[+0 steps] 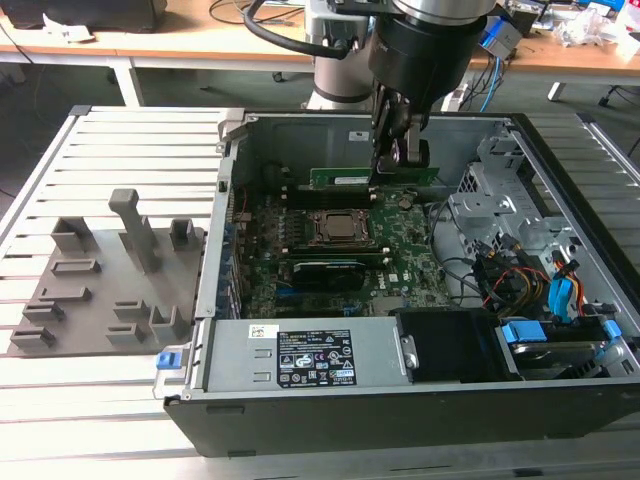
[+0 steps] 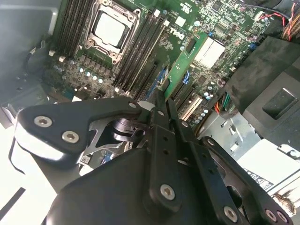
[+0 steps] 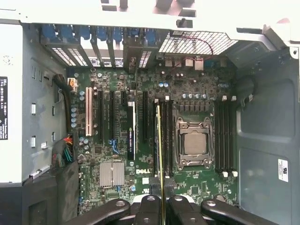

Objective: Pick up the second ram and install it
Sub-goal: 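Pick up the second ram and move it above second insertion slot, then insert the second ram into the second slot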

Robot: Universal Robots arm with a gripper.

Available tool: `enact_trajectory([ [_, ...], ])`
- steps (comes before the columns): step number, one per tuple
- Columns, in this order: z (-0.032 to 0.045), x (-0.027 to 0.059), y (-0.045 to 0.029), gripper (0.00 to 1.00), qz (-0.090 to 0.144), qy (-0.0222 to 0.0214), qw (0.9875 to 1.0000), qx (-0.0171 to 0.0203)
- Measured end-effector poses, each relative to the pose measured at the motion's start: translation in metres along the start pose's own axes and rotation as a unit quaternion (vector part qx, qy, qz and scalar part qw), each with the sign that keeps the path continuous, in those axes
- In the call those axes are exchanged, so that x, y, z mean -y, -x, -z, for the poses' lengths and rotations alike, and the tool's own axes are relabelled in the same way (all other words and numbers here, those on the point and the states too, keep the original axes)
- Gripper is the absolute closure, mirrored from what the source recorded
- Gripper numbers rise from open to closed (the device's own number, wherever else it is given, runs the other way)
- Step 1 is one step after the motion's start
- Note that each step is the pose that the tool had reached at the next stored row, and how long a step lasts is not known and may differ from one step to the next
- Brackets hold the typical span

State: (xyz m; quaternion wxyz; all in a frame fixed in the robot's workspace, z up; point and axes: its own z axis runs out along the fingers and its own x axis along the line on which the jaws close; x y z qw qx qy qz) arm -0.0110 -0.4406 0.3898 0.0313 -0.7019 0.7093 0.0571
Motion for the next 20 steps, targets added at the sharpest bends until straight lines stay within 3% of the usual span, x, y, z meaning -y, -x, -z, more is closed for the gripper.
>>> enact_trajectory([
  [10, -0.0005, 0.0000, 0.0000, 0.86, 0.000, 0.0000, 1.0000, 0.0001],
  [20, -0.0144, 0.0006, -0.0017, 0.86, 0.000, 0.0000, 1.0000, 0.0006],
])
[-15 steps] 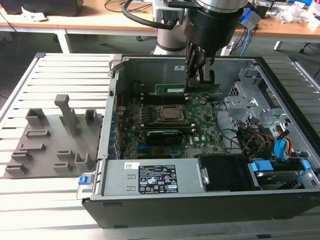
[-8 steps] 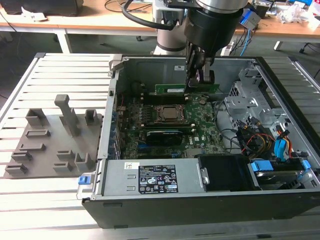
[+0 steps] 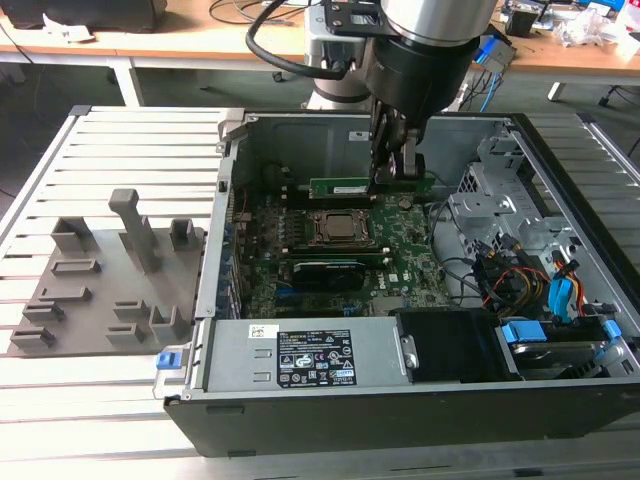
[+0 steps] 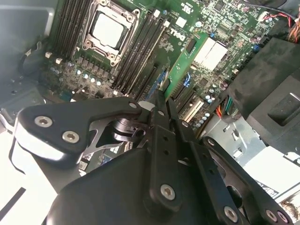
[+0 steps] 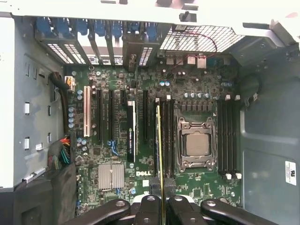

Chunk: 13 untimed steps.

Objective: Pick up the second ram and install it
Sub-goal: 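Insert the second ram into the second slot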

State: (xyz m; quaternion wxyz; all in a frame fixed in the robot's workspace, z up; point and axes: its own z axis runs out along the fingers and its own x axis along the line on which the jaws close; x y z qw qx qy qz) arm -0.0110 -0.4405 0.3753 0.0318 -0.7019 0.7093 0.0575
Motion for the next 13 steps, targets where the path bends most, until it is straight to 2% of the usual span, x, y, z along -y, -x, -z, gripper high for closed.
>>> enact_trajectory([
  [2, -0.0066, 0.0002, -0.0008, 0.86, 0.000, 0.0000, 1.0000, -0.0001],
  [13, -0.0202, 0.0008, -0.0025, 0.86, 0.000, 0.0000, 1.0000, 0.0000],
])
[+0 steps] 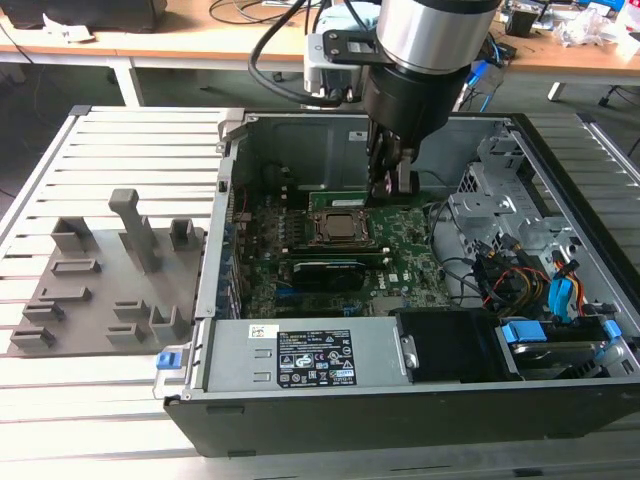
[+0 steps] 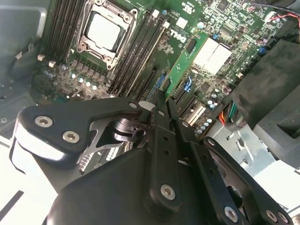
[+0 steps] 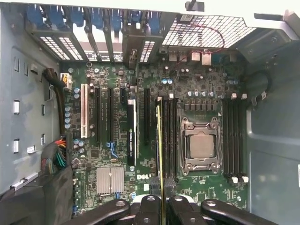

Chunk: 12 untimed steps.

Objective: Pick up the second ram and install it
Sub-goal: 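Insert the second ram into the second slot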

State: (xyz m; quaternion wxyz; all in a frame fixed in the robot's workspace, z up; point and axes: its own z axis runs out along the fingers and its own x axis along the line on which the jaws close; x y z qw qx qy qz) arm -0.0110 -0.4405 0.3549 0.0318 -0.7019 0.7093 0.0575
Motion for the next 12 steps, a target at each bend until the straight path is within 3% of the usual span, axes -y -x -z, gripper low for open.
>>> enact_trajectory([
  [12, -0.0122, 0.0004, -0.0015, 0.86, 0.000, 0.0000, 1.0000, 0.0000],
])
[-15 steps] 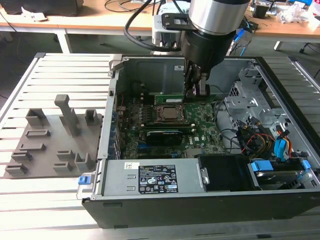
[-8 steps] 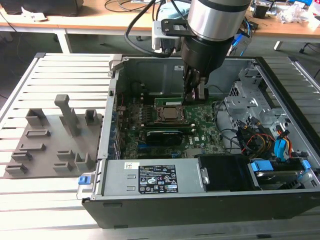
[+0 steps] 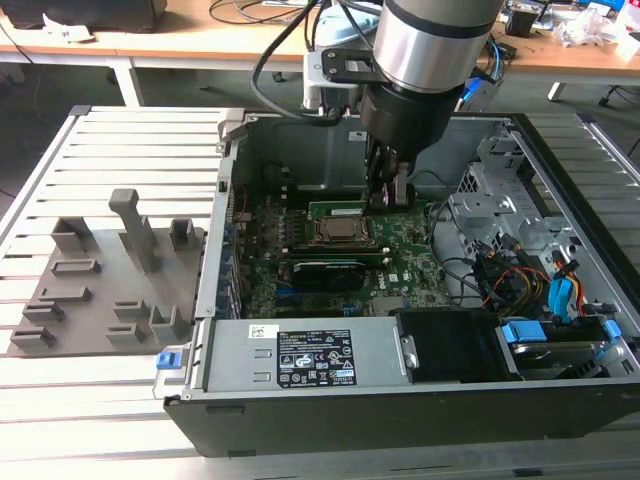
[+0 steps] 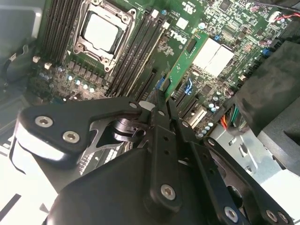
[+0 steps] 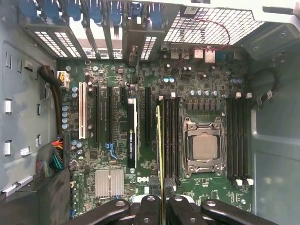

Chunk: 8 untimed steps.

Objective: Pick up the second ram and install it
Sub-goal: 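Insert the second ram into the second slot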

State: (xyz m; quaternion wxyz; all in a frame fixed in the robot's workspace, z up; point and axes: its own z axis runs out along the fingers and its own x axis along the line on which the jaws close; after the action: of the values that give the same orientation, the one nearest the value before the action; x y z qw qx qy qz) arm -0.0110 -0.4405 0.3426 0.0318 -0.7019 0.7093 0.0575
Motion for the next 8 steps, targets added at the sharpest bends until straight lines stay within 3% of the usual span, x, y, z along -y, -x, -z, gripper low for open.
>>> enact_trajectory([
  [8, -0.0074, 0.0003, -0.0009, 0.86, 0.000, 0.0000, 1.0000, 0.0000],
])
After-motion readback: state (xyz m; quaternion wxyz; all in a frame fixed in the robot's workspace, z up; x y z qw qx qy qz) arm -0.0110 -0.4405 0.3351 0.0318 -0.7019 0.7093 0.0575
